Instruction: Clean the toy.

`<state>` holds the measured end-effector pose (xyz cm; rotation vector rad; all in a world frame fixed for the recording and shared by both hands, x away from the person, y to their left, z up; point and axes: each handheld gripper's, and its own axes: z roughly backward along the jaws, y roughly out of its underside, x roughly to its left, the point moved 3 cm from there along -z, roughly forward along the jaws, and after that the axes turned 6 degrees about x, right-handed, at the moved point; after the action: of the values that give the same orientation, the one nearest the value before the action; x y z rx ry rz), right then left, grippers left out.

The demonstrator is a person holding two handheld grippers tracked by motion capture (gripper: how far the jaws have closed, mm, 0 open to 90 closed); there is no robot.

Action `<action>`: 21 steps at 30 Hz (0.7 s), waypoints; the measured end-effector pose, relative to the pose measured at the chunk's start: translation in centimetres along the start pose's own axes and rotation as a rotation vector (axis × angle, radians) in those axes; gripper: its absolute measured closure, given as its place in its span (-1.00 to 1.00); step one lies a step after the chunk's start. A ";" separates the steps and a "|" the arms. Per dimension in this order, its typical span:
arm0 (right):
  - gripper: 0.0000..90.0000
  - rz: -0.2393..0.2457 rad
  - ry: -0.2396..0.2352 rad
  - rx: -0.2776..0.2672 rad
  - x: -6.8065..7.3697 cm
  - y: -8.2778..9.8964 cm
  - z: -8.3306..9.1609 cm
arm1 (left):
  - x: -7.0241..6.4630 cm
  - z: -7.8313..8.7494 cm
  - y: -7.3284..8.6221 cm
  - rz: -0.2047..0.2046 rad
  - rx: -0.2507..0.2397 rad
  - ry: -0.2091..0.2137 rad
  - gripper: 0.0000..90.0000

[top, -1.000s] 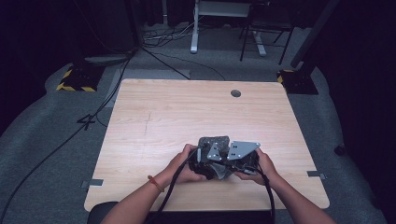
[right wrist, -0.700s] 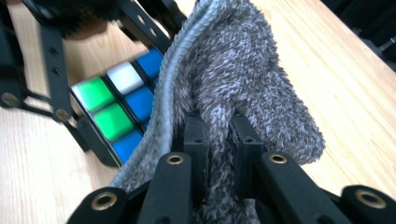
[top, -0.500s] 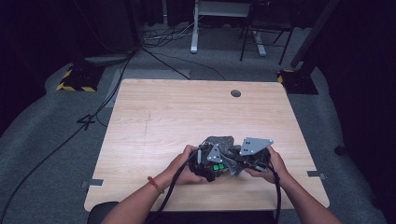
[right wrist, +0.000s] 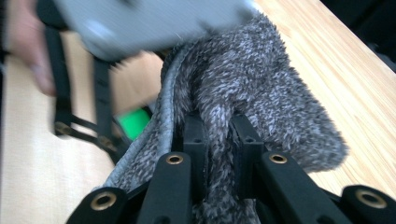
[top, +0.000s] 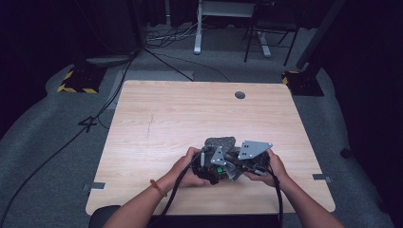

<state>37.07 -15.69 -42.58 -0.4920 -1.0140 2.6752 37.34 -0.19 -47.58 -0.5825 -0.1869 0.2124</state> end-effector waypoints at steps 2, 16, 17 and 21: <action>0.78 -0.040 0.010 0.007 -0.8 1.0 0.2 | 0.0 0.1 0.1 0.004 -0.005 0.009 -0.25; 0.77 -0.042 -0.052 -0.062 0.9 0.5 1.5 | 0.1 0.8 0.0 0.003 -0.029 0.015 -0.25; 0.77 -0.036 -0.057 -0.069 1.1 0.3 1.4 | 0.0 0.6 -0.1 0.001 -0.026 0.014 -0.25; 0.77 -0.020 -0.006 -0.041 0.5 0.5 0.8 | 0.2 0.5 -0.1 -0.007 -0.011 0.000 -0.25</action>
<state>36.28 -16.39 -42.44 -0.4796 -1.0724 2.6450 37.41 0.01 -47.13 -0.5922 -0.1904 0.2048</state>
